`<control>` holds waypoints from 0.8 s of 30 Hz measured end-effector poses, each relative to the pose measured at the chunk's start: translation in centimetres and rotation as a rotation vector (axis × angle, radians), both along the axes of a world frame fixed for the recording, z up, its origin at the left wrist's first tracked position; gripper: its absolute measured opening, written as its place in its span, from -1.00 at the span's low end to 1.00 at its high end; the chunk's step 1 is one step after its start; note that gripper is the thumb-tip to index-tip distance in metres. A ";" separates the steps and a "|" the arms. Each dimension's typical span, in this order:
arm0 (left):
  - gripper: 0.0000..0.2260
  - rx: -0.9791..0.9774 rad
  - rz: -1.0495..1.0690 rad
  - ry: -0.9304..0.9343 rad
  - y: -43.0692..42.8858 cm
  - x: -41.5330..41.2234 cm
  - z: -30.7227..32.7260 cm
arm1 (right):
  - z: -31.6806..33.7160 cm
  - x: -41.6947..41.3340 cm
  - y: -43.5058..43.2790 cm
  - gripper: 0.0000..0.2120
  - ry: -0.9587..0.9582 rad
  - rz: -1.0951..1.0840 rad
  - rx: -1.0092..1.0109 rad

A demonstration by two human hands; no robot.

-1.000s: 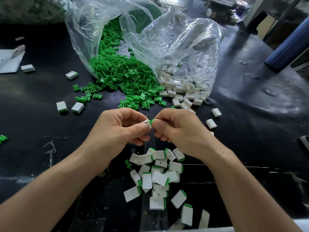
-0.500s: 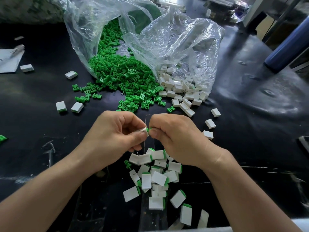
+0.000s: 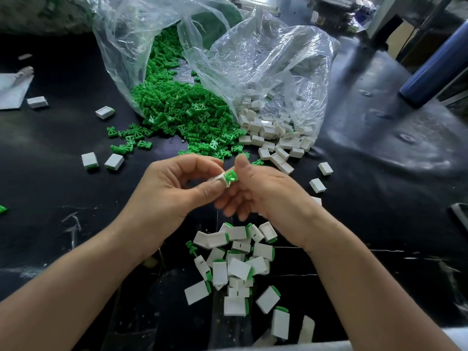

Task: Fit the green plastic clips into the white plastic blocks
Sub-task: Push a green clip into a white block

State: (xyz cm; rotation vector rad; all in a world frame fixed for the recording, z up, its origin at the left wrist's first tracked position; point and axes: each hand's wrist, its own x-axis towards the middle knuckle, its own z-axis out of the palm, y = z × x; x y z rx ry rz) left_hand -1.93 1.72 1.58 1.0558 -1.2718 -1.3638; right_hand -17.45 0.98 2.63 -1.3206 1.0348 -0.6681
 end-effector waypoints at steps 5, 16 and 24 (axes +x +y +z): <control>-0.91 0.011 -0.051 0.060 0.3 0.0 0.4 | -0.1 1.3 0.3 -0.47 -0.276 0.104 0.317; -0.80 -0.026 -0.129 0.069 0.4 0.0 0.3 | 0.0 1.6 0.6 -0.59 -0.248 0.022 0.308; -0.78 0.024 -0.109 0.108 0.3 0.0 0.2 | -0.2 1.5 0.8 -0.64 -0.287 -0.005 0.244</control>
